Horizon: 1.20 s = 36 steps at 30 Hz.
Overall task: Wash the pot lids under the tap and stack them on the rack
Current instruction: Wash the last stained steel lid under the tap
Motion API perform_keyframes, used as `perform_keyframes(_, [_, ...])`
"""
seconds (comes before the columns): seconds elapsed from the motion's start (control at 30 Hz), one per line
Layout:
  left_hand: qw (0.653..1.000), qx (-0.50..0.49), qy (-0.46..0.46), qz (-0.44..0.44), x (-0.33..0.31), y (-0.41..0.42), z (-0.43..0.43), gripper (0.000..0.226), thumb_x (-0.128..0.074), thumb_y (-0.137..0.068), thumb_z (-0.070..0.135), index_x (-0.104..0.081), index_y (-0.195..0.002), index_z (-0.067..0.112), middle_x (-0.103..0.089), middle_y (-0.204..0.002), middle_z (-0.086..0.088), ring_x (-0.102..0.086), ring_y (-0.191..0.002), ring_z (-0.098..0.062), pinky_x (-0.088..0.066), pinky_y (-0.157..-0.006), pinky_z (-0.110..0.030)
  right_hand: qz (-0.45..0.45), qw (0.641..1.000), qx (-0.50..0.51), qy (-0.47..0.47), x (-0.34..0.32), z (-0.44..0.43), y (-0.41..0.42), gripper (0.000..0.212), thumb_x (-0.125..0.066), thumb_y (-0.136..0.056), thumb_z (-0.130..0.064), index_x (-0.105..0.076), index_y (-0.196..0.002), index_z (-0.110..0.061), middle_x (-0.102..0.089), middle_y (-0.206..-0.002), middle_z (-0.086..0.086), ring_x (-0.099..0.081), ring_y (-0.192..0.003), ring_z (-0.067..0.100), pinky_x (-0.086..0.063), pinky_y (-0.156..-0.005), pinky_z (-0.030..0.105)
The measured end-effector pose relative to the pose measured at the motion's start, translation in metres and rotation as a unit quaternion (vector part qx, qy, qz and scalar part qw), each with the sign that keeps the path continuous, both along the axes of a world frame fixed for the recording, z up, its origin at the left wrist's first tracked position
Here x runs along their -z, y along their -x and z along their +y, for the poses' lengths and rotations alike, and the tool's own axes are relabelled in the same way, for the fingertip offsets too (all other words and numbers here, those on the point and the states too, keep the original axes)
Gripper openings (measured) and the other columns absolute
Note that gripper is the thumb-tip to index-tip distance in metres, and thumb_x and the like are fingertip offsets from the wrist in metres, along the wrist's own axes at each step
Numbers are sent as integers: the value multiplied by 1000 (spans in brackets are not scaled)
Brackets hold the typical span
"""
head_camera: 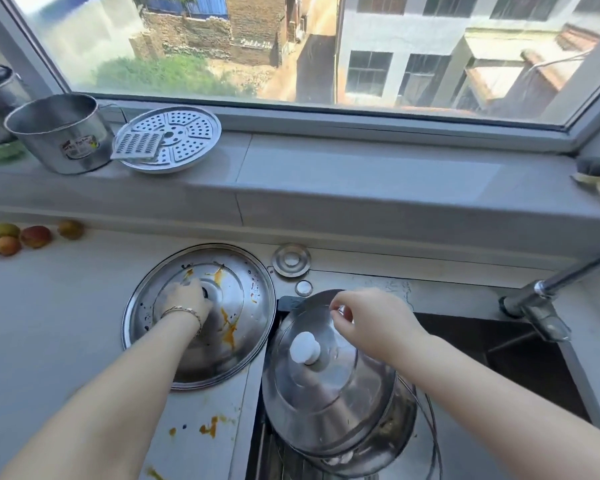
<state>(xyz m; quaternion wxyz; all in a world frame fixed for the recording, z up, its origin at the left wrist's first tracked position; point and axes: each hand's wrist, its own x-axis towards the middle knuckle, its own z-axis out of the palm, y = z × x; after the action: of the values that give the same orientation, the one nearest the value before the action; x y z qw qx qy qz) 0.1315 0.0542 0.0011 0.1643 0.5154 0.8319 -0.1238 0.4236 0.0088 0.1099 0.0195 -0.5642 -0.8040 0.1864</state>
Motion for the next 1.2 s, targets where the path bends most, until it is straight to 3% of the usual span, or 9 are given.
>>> perform_keyframes(0.2, [998,47,-9,-28,1,10,-12,47,-60,-83,31,-45,-120,7,-56,-121,-17,-53,-113,-31,-46,-84,-34,15,999,34,21,5,-17,-3,27,-40,-94,-31,-61,-111,-25,-64,-107,-5,-55,-100,16,-33,-69,25])
perform_keyframes(0.33, [996,68,-47,38,-10,9,-34,39,-56,-84,30,-48,-113,4,-60,-115,-20,-56,-108,-34,-45,-84,-35,35,998,46,16,-1,-30,-3,27,-41,-94,-31,-62,-109,-26,-63,-105,-6,-55,-98,15,-37,-71,25])
perform_keyframes(0.6, [976,65,-204,41,-121,-17,-76,35,-49,-86,35,-50,-102,4,-62,-106,-24,-58,-100,-38,-44,-79,-38,141,983,104,52,-28,-51,-7,32,-41,-95,-38,-65,-100,-17,-64,-99,-2,-58,-84,15,-45,-71,27])
perform_keyframes(0.67, [974,87,-208,27,-146,-41,-93,37,-50,-85,39,-50,-105,8,-63,-106,-20,-59,-99,-36,-44,-76,-36,230,949,177,119,-36,-52,-11,47,-36,-96,-45,-62,-106,-7,-65,-98,8,-61,-83,21,-50,-76,31])
perform_keyframes(0.73, [965,120,-231,4,-166,-74,-113,37,-53,-83,40,-50,-105,10,-63,-105,-16,-59,-98,-34,-43,-73,-35,360,860,283,225,-39,-53,-20,53,-32,-96,-50,-54,-111,-4,-63,-91,16,-63,-81,27,-54,-78,38])
perform_keyframes(0.83, [946,177,-271,-14,-180,-130,-140,42,-52,-79,47,-53,-102,12,-62,-104,-10,-58,-97,-31,-39,-70,-32,478,733,383,295,-42,-64,-50,53,-29,-96,-53,-56,-93,-8,-64,-61,7,-61,-55,20,-50,-57,31])
perform_keyframes(1.0, [899,303,-311,-47,-177,-227,-171,37,-65,-56,42,-58,-72,10,-60,-65,-10,-60,-59,-30,-43,-47,-26,479,704,465,241,-16,-91,-132,45,-41,-96,-44,-61,-89,-4,-64,-79,9,-61,-71,24,-51,-65,33])
perform_keyframes(1.1, [913,290,-252,-135,-163,-271,-177,59,-45,-72,62,-57,-104,14,-58,-100,-7,-56,-96,-25,-43,-74,-29,471,682,505,239,3,-115,-188,50,-44,-94,-49,-62,-96,-2,-66,-84,12,-63,-75,27,-52,-68,35])
perform_keyframes(1.2, [929,204,-247,-187,-154,-288,-179,86,-20,-65,74,-49,-127,22,-48,-124,-2,-42,-118,-21,-33,-97,-31,453,661,543,250,23,-138,-245,56,-48,-89,-54,-61,-99,-1,-67,-93,17,-64,-83,32,-53,-80,46])
